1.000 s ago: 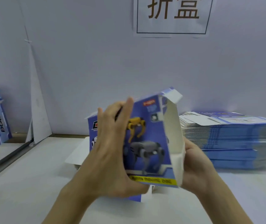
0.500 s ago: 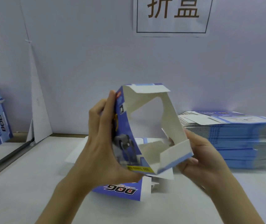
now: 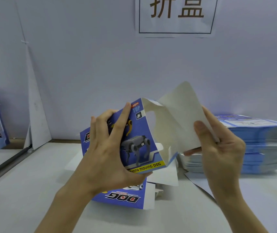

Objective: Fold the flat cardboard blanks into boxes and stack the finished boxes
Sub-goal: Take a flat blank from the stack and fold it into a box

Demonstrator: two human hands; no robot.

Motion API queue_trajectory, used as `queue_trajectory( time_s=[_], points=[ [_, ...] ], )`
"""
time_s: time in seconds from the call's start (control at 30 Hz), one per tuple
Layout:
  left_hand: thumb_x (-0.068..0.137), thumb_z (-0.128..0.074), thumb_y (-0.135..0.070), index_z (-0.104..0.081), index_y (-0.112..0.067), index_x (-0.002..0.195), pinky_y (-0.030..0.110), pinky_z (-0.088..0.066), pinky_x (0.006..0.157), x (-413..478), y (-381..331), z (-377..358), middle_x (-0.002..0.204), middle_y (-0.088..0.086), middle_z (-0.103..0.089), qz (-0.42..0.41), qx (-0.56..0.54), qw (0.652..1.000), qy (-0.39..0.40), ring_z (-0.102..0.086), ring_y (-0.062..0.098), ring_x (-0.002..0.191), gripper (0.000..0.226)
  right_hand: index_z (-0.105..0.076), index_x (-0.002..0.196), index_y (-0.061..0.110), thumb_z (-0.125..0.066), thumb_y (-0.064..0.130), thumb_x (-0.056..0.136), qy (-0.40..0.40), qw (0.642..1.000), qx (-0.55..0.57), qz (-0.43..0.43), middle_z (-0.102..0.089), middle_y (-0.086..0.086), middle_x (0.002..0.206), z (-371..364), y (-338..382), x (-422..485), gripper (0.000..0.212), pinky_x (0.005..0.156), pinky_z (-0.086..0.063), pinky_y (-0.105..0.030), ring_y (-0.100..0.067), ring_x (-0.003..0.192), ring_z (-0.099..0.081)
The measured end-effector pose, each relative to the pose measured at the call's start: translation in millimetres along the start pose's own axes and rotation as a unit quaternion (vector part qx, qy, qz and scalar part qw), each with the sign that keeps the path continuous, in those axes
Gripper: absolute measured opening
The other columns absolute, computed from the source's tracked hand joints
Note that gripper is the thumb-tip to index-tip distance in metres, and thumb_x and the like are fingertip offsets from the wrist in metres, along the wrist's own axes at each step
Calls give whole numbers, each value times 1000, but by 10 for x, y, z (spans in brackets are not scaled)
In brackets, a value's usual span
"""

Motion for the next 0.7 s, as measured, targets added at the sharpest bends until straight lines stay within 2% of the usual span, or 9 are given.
queue_trajectory(
  time_s=[0.1,0.17,0.2,0.27,0.33,0.4,0.47,0.6,0.7],
  points=[
    [47,-66,-71,-6,-32,153,63,-36,103,7,-3,-2,132,-9,-19,10,10,1000,0,-31,23,133,127,-77,90,40,-56,29,97,67,998,-10,3,-65,21,73,-21,58,-1,25,58,-46,-13,2,66,-52],
    [46,-66,-70,-4,-35,152,64,-38,102,7,9,20,134,-7,-19,5,14,1000,6,-30,24,131,127,-75,73,20,-53,54,92,102,986,77,-105,-64,15,71,-47,90,7,44,63,-46,-18,-3,66,-57],
    [46,-67,-70,-4,-35,151,63,-39,101,5,16,30,135,-6,-19,-2,16,1000,8,-29,22,131,127,-77,72,22,-52,56,89,113,966,163,-165,-69,12,74,-31,76,-1,45,63,-49,-18,-4,68,-63],
    [46,-69,-68,-4,-34,152,63,-42,99,1,34,47,137,-4,-19,-17,29,999,15,-30,24,130,128,-79,75,30,-58,43,86,126,925,278,-225,-72,18,80,-29,81,-17,27,64,-53,-14,1,76,-68],
    [46,-71,-66,-6,-33,152,61,-46,94,-5,60,60,138,-1,-20,-25,31,999,14,-32,32,131,129,-77,80,32,-56,24,88,106,920,289,-241,-71,26,82,-34,80,2,24,68,-52,-10,8,81,-66],
    [46,-74,-65,-8,-31,151,61,-47,93,-14,80,72,138,1,-21,-28,20,999,8,-32,38,132,129,-79,87,25,-46,21,96,180,885,331,-273,-74,13,87,-47,104,-7,35,70,-54,-15,-3,82,-69],
    [48,-74,-65,-9,-30,152,63,-43,97,-25,90,71,139,3,-22,-38,14,999,5,-32,37,132,128,-78,101,23,-55,27,90,224,866,328,-305,-74,2,100,-73,130,-6,26,74,-56,-23,-12,90,-69],
    [48,-76,-63,-7,-34,152,60,-44,97,-27,103,76,142,0,-19,-43,16,999,8,-29,36,135,128,-77,101,19,-64,26,79,117,908,251,-316,-76,-2,97,-68,54,20,27,60,-57,-24,-12,80,-71],
    [51,-73,-63,-5,-35,153,59,-39,104,-33,101,51,149,-2,-14,-48,9,999,23,-25,26,139,126,-80,90,25,-60,33,76,127,912,229,-314,-76,1,90,-75,95,27,26,59,-56,-23,-9,77,-71]
  ],
)
Point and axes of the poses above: each hand's wrist, its own x-axis towards the middle knuckle, its own z-axis out of the back of the hand, y = z × x, the point moved 1 cm from there along x, towards the middle knuckle
